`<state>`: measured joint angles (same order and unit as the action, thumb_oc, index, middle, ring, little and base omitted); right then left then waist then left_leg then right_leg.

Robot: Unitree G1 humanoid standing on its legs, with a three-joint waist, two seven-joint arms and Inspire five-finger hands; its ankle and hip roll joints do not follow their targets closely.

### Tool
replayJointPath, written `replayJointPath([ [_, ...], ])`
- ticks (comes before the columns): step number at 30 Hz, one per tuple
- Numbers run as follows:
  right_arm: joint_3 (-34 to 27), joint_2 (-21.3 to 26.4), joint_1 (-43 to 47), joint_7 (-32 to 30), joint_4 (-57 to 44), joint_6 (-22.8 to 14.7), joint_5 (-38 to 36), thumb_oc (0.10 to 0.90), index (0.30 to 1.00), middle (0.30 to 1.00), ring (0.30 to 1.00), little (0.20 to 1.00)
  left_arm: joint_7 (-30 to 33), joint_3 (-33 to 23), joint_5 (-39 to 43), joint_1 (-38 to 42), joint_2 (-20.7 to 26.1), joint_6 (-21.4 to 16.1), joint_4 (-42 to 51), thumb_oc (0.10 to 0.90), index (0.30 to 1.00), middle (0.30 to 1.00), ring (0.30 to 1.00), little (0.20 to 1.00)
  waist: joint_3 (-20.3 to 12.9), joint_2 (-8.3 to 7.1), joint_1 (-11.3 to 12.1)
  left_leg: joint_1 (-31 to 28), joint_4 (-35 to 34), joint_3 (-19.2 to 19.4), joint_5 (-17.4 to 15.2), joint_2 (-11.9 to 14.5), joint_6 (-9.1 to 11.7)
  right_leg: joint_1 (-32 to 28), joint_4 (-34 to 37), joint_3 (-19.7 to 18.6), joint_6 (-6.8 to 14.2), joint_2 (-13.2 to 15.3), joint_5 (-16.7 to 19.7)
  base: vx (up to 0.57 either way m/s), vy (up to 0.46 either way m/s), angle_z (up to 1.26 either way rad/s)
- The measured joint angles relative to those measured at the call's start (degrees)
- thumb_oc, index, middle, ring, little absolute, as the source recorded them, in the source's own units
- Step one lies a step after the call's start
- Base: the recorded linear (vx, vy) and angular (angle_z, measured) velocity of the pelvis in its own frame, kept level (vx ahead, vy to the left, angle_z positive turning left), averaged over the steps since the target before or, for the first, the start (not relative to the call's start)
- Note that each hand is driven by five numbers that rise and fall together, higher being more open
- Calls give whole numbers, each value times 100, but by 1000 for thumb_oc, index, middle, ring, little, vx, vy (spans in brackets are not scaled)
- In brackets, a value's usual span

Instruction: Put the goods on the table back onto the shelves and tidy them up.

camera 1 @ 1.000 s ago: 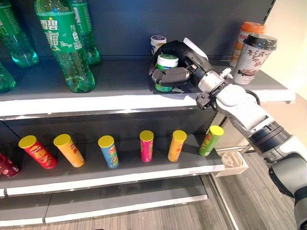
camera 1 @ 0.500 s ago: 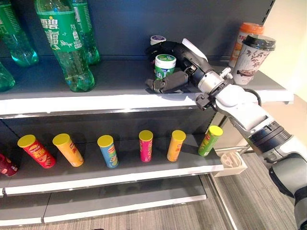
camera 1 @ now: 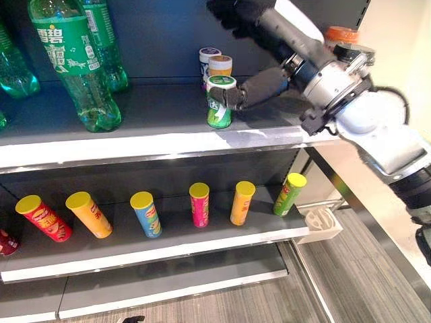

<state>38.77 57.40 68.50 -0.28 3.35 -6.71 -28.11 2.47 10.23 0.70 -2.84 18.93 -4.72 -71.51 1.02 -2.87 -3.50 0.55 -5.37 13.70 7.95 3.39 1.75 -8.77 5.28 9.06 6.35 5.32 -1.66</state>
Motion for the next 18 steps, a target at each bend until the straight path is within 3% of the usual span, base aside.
replayJointPath([
  [9, 420, 1404, 1043, 48, 86, -337, -1061, 800, 900, 900, 900, 900, 46, -24, 145, 12, -15, 0, -160, 800, 900, 900, 900, 900, -35, -104, -136, -91, -3, 21, 0, 18, 3, -79, 0, -19, 0, -11, 0, 3, -3, -1],
  [13, 354, 2149, 1227, 101, 11, -784, -1653, 800, 900, 900, 900, 900, 55, -26, 144, -58, -8, -4, -273, 800, 900, 900, 900, 900, -107, -216, -227, -141, -6, 138, -9, 44, 15, -66, 2, -147, -10, -14, 7, 13, 2, -14],
  [16, -729, 2403, 458, 144, -220, -1073, -1976, 800, 900, 900, 900, 900, 47, -30, 146, -137, -13, -4, -306, 800, 900, 900, 900, 900, -134, -222, -436, -172, -24, 165, -11, 42, 10, -75, 37, -172, -14, -5, 11, 10, 9, -6],
  [17, -2008, 2542, -827, 180, -615, -1156, -2019, 800, 900, 900, 900, 900, 29, -122, 146, -129, -22, -15, -308, 800, 900, 900, 900, 900, -146, -183, -495, -172, -24, 183, -26, 44, -7, -74, 37, -192, 12, -2, -9, 17, 12, -5],
  [18, -2877, 2534, -1779, 182, -900, -1291, -2076, 800, 900, 900, 900, 900, 16, -245, 147, -180, -84, -17, -343, 800, 900, 900, 900, 900, -182, -143, -545, -188, -24, 207, -46, 32, -23, -75, 37, -208, 15, 10, -11, 9, 13, -9],
])
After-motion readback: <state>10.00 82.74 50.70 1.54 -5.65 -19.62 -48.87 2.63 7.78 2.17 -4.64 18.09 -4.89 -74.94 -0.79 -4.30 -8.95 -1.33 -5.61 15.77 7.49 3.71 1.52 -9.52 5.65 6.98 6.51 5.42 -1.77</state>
